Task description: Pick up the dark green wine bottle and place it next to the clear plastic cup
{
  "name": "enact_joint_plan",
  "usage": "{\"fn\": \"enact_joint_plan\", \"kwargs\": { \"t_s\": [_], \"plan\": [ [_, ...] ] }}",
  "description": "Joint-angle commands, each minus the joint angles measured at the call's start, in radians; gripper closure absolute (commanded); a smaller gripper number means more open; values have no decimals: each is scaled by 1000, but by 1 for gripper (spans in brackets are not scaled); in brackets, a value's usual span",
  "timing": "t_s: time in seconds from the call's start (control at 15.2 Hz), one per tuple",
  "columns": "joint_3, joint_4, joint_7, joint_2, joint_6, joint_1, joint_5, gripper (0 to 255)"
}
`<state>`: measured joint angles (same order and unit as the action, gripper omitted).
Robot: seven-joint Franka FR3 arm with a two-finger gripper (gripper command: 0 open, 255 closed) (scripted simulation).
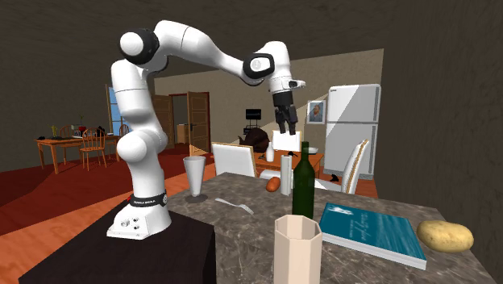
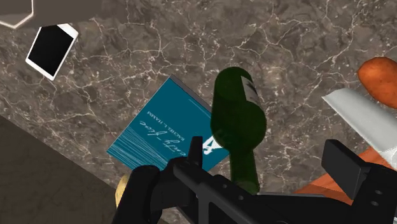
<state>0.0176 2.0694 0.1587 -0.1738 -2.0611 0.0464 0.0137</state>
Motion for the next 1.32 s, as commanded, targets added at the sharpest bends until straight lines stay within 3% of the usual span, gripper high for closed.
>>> {"fn": "enact_joint_plan", "kwargs": {
  "t_s": [0.0,0.2,0.73,1.19,1.25],
  "plan": [
    [-5,-60,8,80,-26,5,6,0],
    [-11,-149,19,183,-49,10,17,0],
    [-9,-102,19,227,-141,9,18,0],
    [-10,-103,19,228,-140,9,18,0],
    [-10,-103,19,228,-140,9,18,255]
  ]
}}
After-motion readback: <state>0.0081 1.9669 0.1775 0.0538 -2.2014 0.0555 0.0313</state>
